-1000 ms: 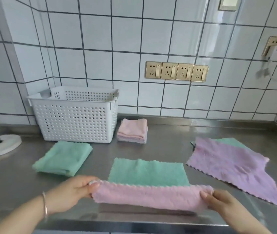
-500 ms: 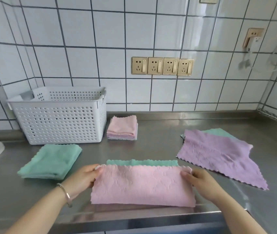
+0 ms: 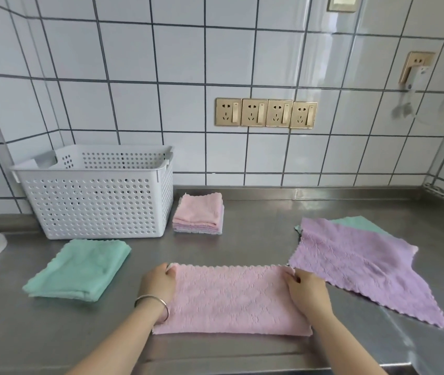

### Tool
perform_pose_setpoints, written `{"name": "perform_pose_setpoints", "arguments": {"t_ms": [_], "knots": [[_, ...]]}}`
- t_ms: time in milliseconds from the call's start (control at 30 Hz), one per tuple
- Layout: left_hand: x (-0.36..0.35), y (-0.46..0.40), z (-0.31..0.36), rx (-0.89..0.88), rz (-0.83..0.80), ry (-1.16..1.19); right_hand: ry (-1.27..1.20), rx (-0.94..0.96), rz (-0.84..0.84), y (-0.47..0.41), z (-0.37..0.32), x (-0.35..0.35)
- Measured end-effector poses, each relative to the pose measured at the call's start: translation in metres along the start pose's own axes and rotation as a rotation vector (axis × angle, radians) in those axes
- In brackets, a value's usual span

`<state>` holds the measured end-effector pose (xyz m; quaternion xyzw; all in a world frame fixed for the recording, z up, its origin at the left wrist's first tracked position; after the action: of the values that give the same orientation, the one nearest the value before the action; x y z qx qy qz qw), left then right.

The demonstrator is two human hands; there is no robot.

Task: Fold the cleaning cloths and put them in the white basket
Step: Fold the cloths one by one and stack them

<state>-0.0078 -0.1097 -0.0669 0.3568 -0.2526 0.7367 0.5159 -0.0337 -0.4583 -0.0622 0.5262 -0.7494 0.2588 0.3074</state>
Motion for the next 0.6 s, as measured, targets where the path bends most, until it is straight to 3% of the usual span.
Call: {"name": "perform_pose_setpoints", "arguments": {"t_ms": [433,533,600], "knots": [[-0.003,-0.009,-0.001,0.011,-0.016,-0.076,0.086,-0.098,0.013,0.000,0.001,-0.002],[0.006,-0.004,0.001,0.004,0.058,-0.021,-0.003,-0.138,0.027,0.004,0.001,0.006],[0.016,0.003,0.010,-0.089,0.149,-0.033,-0.011,-0.115,0.075,0.011,0.000,0.015]]}}
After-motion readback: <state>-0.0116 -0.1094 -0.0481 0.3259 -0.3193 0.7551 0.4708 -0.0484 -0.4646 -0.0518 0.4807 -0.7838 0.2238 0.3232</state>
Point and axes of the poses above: each hand's wrist, its own y-axis away from the middle knuckle, its own x-axis out of the back of the hand, z = x × y, the point moved 9 cm from there along -y, towards the middle knuckle, and after that the axes turned 2 degrees about x, right-handed, at the moved point
